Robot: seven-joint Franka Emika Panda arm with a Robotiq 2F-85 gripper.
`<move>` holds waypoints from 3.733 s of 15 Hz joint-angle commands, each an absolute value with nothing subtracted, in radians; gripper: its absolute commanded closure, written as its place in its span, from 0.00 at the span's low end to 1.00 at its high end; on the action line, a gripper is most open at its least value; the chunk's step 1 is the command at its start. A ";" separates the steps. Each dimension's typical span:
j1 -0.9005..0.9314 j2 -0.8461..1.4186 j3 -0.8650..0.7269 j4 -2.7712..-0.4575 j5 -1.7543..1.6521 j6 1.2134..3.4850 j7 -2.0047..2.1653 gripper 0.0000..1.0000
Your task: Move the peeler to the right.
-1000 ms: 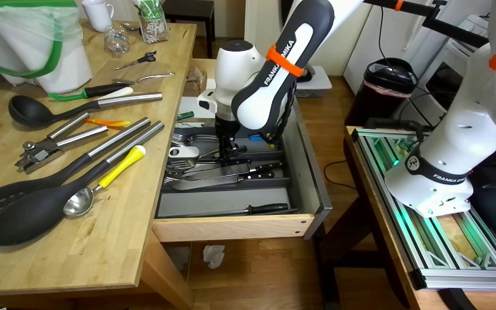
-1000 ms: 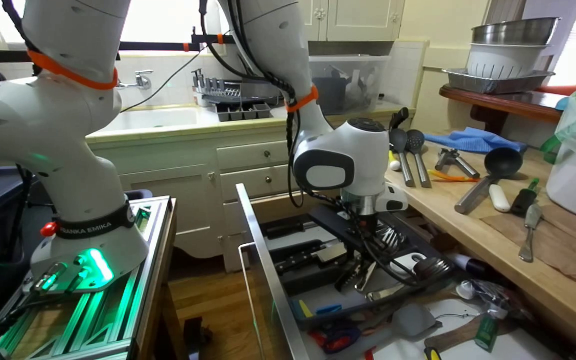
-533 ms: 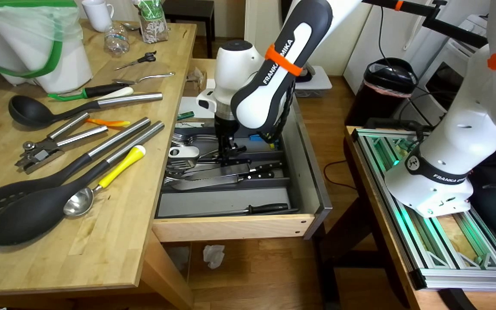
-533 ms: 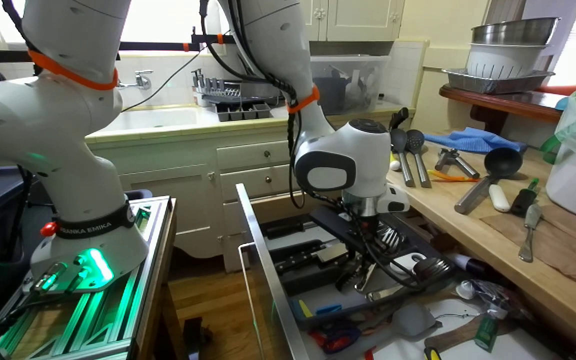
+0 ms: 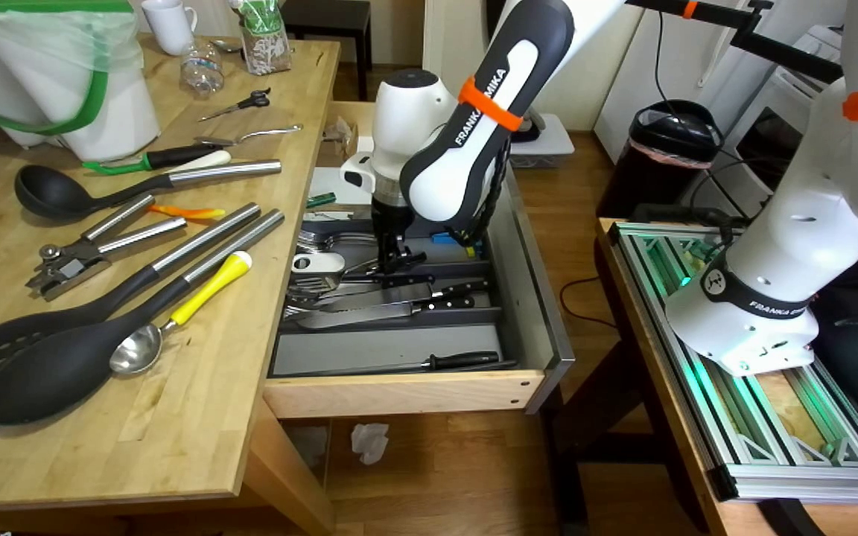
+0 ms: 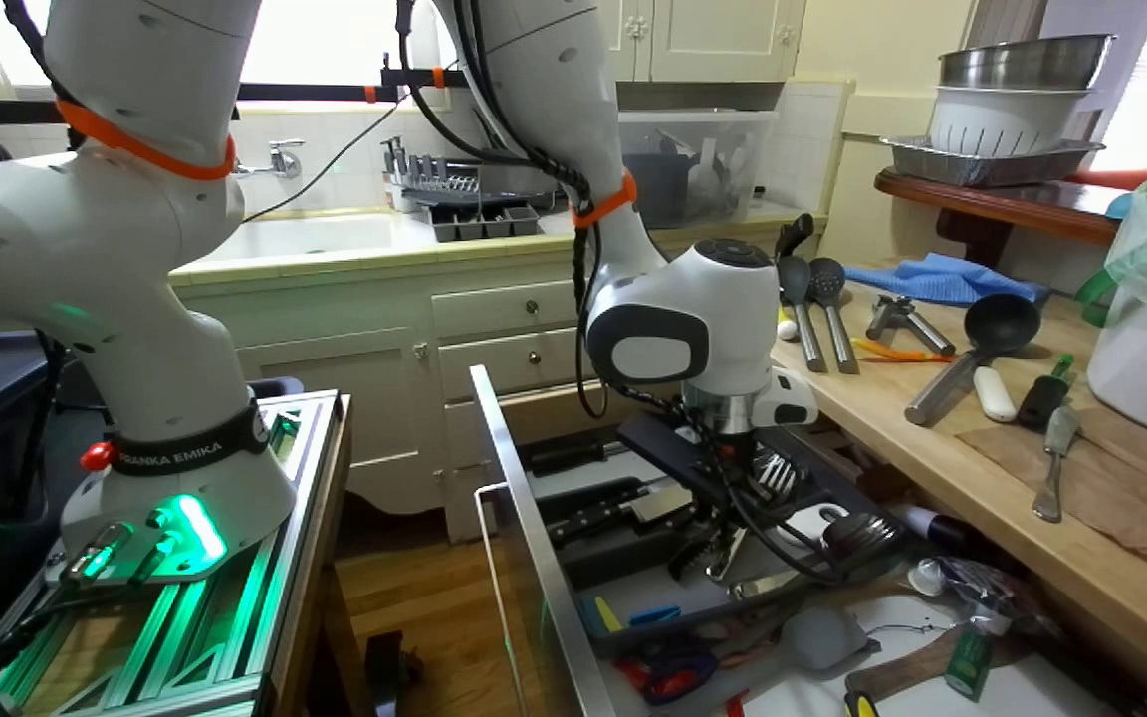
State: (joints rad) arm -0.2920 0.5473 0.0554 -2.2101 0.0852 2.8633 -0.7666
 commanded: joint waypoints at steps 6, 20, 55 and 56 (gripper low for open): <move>-0.322 0.592 0.072 -2.200 0.043 2.892 -0.747 0.64; -0.332 0.489 0.069 -2.246 0.052 2.800 -0.695 0.97; -0.429 0.767 -0.040 -1.864 -0.055 2.996 -0.476 0.97; -0.439 0.788 -0.031 -1.844 -0.067 3.001 -0.486 0.97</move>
State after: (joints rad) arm -0.3998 0.7010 -0.0568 -1.9309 -0.0162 2.9732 -0.4768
